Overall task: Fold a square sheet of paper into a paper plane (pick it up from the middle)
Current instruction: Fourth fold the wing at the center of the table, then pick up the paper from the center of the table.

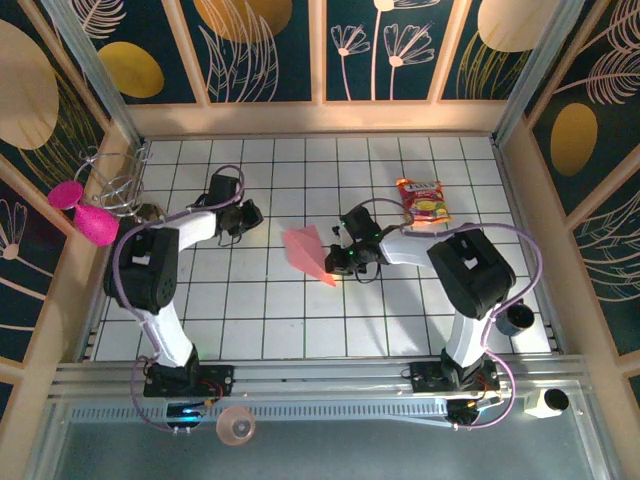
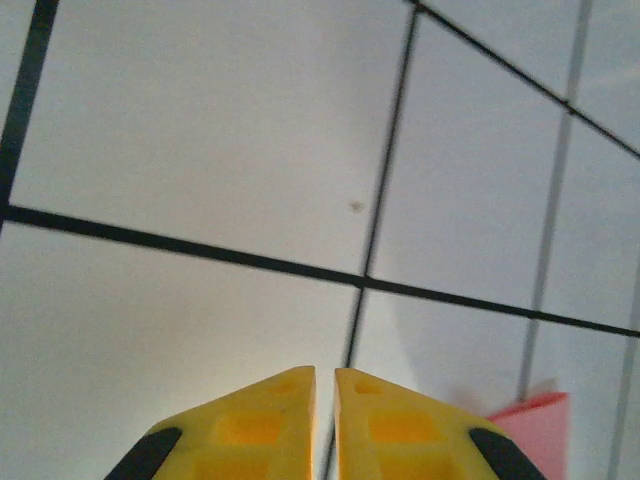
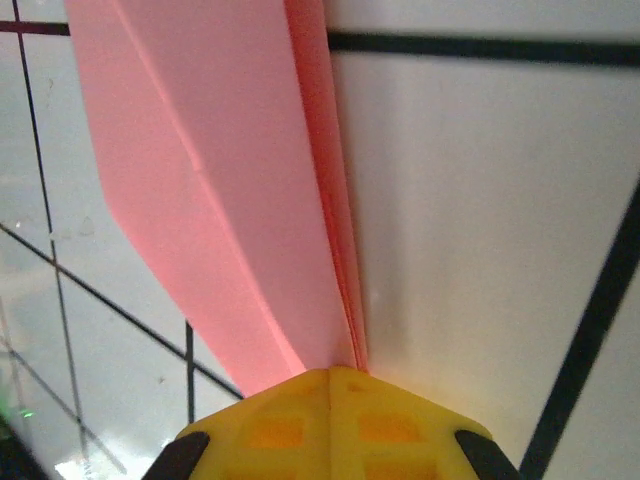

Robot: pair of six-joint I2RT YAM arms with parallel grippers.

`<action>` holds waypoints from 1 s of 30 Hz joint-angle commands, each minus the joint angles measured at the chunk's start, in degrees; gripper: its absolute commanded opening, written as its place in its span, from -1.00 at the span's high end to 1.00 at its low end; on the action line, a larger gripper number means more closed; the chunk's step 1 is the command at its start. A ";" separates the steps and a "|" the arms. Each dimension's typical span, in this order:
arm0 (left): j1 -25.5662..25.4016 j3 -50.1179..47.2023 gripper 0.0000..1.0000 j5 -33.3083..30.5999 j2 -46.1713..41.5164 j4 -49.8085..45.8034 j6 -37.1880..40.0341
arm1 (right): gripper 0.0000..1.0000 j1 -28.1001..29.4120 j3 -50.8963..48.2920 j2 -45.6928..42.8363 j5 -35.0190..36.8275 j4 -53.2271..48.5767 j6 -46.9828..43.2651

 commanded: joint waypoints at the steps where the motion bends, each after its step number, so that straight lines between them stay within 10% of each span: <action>1: -2.83 -3.54 0.68 0.88 -4.19 2.87 -3.75 | 0.79 -1.93 0.87 -5.42 -2.29 1.06 5.50; 20: -11.06 -17.39 0.32 6.56 -11.47 18.93 -20.81 | 0.16 -5.11 5.87 2.29 -7.83 6.94 -9.55; 30: -11.24 -17.15 0.24 6.74 -10.30 19.76 -21.93 | 0.30 -2.45 9.70 7.68 -7.49 5.54 -10.91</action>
